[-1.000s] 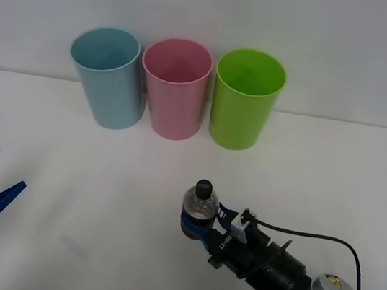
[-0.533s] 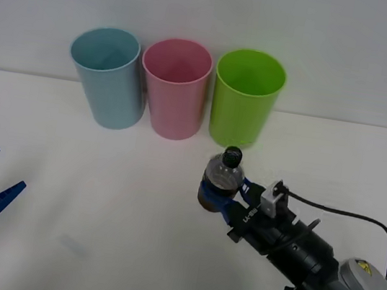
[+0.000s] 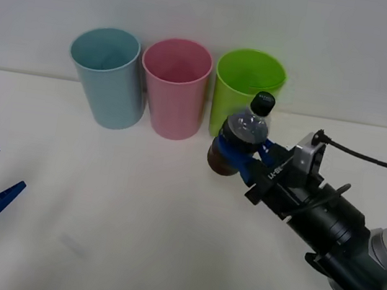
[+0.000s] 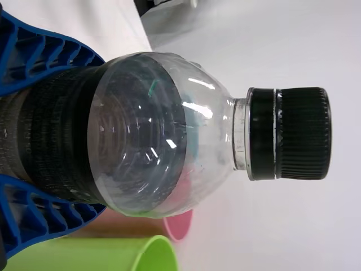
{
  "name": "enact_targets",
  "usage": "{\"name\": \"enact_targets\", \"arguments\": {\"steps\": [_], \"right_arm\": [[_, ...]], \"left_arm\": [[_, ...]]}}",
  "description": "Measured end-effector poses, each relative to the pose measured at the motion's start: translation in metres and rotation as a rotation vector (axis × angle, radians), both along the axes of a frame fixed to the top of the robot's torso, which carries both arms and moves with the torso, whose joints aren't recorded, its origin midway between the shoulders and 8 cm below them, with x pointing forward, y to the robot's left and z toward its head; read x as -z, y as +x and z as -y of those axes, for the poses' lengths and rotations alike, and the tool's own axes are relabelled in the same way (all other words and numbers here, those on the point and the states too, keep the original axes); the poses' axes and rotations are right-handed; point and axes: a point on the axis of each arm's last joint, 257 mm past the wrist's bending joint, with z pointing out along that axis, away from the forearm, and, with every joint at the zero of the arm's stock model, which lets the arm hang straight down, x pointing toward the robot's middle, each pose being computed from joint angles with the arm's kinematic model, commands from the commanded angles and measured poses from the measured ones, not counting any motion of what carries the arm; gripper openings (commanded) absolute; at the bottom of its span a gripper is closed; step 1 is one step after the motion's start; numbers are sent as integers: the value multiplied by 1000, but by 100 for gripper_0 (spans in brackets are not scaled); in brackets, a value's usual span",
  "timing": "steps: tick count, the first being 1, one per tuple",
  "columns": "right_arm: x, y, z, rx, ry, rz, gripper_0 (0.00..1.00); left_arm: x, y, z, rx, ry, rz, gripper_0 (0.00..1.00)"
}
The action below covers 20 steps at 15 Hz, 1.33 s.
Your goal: Grasp the object on the table and drop it into the matching bin: aluminum can to the light blue bin, PET bottle to the pink bin.
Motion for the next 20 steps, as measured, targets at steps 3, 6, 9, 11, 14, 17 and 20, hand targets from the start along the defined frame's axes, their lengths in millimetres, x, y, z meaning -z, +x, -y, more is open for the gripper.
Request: {"name": "enact_targets", "arguments": {"steps": [3,6,9,11,14,17,20], "right_arm": [[-32,13,-3,-26,21,16,0],[-61,23,-17,-53,49,38,0],[-76,43,-51,-90,56,57,0],[-82,63,-74,-95,45,72,0],[-91,97,-104,-81,11,96,0],[-100,125,-124,-51,-20,110,0],[-106,154,-135,-5,-40,102,0]], "left_arm": [[0,0,0,0,0,0,100],[0,0,0,0,0,0,100],[0,0,0,0,0,0,100],[0,0,0,0,0,0,100],[0,0,0,0,0,0,100],[0,0,0,0,0,0,100],[0,0,0,0,0,0,100]]}}
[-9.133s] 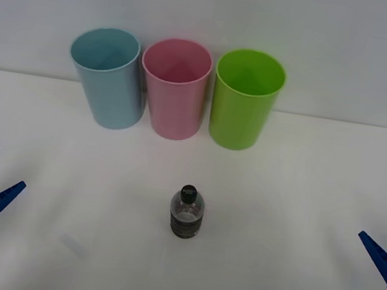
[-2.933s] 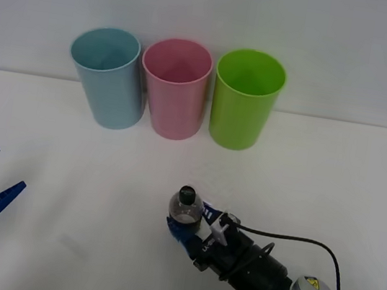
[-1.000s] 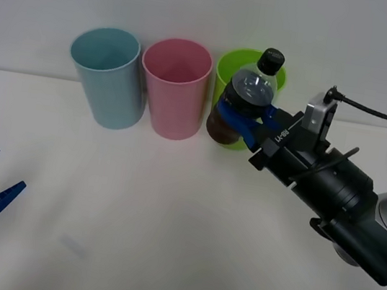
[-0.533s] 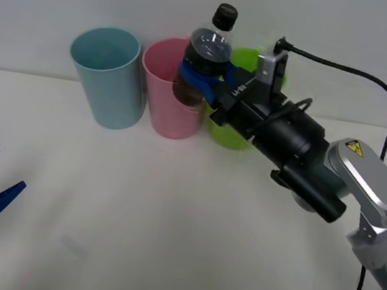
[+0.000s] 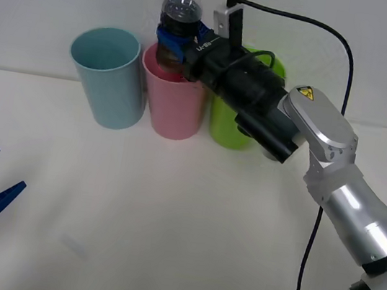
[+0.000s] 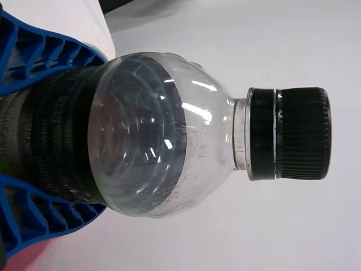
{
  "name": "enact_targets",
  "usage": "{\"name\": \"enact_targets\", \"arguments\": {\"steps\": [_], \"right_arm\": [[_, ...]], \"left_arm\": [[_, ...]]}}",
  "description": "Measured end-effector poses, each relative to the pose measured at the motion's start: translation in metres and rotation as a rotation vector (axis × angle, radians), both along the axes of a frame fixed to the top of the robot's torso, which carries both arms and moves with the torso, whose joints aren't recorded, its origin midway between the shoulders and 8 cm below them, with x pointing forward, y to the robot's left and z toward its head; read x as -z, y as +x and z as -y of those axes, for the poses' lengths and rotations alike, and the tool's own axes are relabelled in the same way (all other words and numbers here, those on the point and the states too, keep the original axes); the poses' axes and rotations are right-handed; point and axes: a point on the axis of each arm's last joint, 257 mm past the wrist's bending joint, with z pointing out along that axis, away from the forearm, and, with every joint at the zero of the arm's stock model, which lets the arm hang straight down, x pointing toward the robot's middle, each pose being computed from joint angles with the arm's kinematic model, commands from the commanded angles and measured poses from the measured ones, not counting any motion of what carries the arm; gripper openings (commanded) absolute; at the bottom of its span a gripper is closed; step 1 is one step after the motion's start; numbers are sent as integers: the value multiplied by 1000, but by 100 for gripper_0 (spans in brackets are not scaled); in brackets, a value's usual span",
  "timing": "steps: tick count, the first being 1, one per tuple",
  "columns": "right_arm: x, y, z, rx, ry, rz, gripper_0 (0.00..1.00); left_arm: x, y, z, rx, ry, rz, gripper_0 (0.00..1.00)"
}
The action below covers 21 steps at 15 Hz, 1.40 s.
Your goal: Grasp the object on the table and drop it into the matching bin: aluminum can to the light blue bin, PET bottle to the pink bin.
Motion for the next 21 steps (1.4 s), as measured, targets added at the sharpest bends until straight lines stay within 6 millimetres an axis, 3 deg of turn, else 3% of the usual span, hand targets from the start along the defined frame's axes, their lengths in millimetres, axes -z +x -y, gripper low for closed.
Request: {"name": "enact_targets", "arguments": {"steps": [9,14,16,17,19,21], "right_arm": [[-9,57,-13,173,-41,-20,0],[-7,62,-11,197,-47,-21,0],[-7,62,-10,200,-46,-23,5],[-6,62,-10,200,-47,-23,20],[-3,61,-11,198,-53,-23,98],[-3,61,-11,198,-55,-23,100]], "left_arm": [[0,0,0,0,0,0,100],[0,0,0,0,0,0,100],[0,0,0,0,0,0,100],[0,0,0,0,0,0,100],[0,0,0,0,0,0,100],[0,0,0,0,0,0,100]]}}
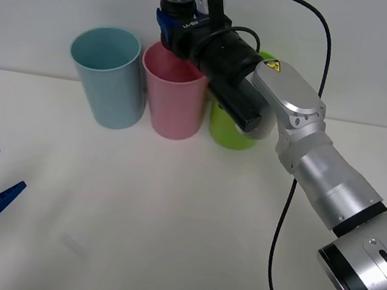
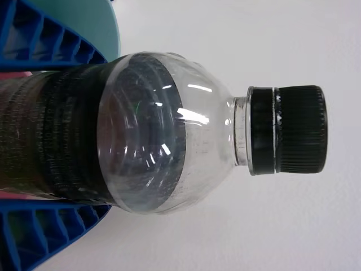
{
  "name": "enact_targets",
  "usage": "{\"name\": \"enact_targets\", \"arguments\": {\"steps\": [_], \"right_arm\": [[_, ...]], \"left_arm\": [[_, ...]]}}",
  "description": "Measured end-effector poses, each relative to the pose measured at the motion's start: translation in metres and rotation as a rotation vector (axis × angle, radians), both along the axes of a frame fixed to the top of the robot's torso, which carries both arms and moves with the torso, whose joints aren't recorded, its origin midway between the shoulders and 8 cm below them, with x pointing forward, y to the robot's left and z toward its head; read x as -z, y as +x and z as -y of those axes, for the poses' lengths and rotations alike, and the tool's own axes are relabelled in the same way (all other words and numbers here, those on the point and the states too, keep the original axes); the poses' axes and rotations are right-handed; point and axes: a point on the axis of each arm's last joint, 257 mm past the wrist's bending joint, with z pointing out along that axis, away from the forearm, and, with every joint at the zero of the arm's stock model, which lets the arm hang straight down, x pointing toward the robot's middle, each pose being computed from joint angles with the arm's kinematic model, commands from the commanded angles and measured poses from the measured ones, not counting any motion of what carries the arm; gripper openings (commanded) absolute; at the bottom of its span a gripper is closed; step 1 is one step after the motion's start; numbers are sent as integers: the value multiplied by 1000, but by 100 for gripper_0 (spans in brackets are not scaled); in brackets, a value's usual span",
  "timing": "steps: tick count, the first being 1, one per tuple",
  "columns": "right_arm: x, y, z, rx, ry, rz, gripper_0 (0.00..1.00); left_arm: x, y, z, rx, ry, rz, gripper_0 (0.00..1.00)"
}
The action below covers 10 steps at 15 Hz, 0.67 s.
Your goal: Grasp the object on the table and drop it into the matching bin: aluminum can to the light blue bin, PET bottle to the pink bin.
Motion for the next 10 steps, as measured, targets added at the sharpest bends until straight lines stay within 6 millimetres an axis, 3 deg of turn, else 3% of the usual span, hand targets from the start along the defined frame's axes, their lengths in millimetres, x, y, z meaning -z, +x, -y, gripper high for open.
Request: {"name": "enact_targets", "arguments": {"steps": [7,10], "right_arm": [[9,-2,5,-13,-13,-3,100],[12,-14,14,-28,-2,10,100]], "left_arm": [[0,0,0,0,0,0,100],[0,0,0,0,0,0,100]]}}
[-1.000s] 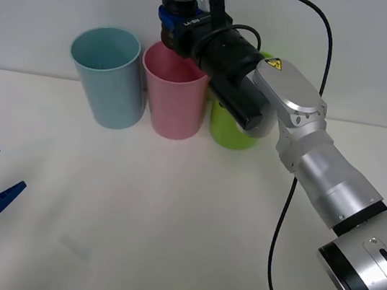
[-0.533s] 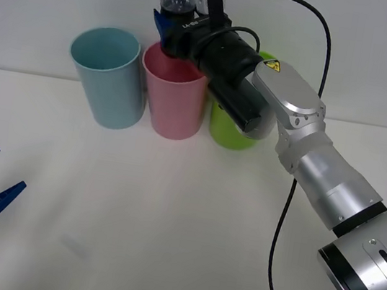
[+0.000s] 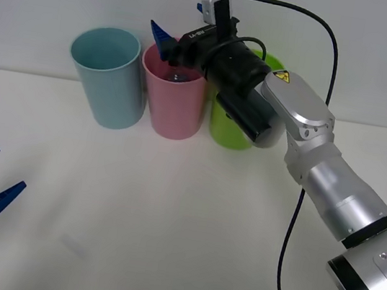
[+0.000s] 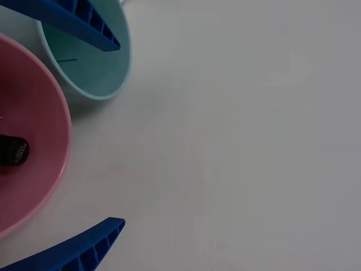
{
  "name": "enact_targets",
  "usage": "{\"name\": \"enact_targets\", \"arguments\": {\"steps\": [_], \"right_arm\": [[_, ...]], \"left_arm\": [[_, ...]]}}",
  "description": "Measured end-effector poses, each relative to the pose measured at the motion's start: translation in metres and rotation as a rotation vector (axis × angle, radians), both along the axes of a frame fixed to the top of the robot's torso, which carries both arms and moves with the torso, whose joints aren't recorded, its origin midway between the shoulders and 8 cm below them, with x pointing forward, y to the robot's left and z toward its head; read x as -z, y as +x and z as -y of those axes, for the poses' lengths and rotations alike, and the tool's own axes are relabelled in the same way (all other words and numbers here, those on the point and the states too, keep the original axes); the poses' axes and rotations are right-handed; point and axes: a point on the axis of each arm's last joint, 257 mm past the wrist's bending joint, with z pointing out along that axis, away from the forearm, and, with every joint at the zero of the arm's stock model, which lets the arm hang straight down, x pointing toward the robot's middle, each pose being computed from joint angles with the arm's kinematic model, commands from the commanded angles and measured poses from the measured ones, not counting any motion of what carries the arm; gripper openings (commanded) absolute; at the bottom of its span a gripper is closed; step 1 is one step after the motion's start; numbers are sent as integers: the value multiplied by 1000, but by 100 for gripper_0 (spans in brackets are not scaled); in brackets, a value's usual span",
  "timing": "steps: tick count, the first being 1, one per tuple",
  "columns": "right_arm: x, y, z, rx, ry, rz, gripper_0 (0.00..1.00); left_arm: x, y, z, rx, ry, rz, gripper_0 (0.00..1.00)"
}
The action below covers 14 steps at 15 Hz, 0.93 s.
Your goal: Grasp the object on the table and drop it into the matching bin: aluminum can to the light blue bin, PET bottle to the pink bin.
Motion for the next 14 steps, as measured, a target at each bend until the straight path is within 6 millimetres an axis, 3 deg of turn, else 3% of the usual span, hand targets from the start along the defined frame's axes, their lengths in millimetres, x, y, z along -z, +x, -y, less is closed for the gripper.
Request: {"name": "enact_targets", "arguments": {"steps": [6,14], "right_arm": [[17,-41,41,-23,-4,41,100],[59,-100,112,-25,-47,36,100]], "left_arm": [[0,0,0,0,0,0,100],[0,0,0,0,0,0,100]]}}
